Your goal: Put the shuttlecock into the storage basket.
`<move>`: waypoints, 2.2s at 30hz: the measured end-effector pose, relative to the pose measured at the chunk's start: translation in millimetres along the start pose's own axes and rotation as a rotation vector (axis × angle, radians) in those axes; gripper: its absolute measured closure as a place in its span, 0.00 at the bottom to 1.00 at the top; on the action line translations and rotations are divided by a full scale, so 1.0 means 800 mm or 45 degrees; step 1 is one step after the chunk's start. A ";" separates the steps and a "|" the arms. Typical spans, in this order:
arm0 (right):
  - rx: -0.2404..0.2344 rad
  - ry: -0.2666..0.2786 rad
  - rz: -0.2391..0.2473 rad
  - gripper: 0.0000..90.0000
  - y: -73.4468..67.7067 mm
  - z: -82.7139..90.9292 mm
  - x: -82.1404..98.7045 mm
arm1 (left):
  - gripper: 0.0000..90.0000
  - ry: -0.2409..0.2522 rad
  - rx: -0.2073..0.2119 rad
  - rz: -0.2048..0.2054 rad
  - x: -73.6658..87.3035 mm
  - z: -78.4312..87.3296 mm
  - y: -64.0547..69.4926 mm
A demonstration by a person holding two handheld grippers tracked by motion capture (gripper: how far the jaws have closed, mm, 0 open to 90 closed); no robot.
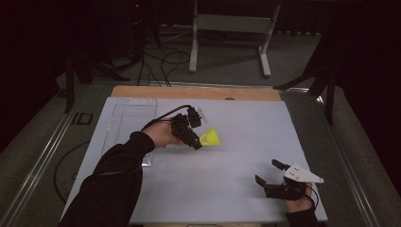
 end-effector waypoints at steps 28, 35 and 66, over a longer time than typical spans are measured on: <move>-0.009 -0.005 0.012 0.11 -0.003 -0.001 -0.001 | 0.73 0.048 -0.096 0.122 0.057 0.068 0.012; -0.013 -0.006 0.013 0.11 -0.003 -0.001 0.000 | 0.73 0.052 -0.127 0.153 0.076 0.086 0.012; -0.014 -0.016 0.011 0.11 -0.005 -0.004 0.000 | 0.73 0.096 -0.278 0.405 0.190 0.140 0.025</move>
Point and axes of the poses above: each handheld gripper's, and its own axes: z roughly backward along the jaws, x roughly out of its underside, y roughly to its right, the point moved 3 cm from there along -z, roughly forward along the jaws, and after that the axes turned 12 degrees about -z, right-handed, at the moved point
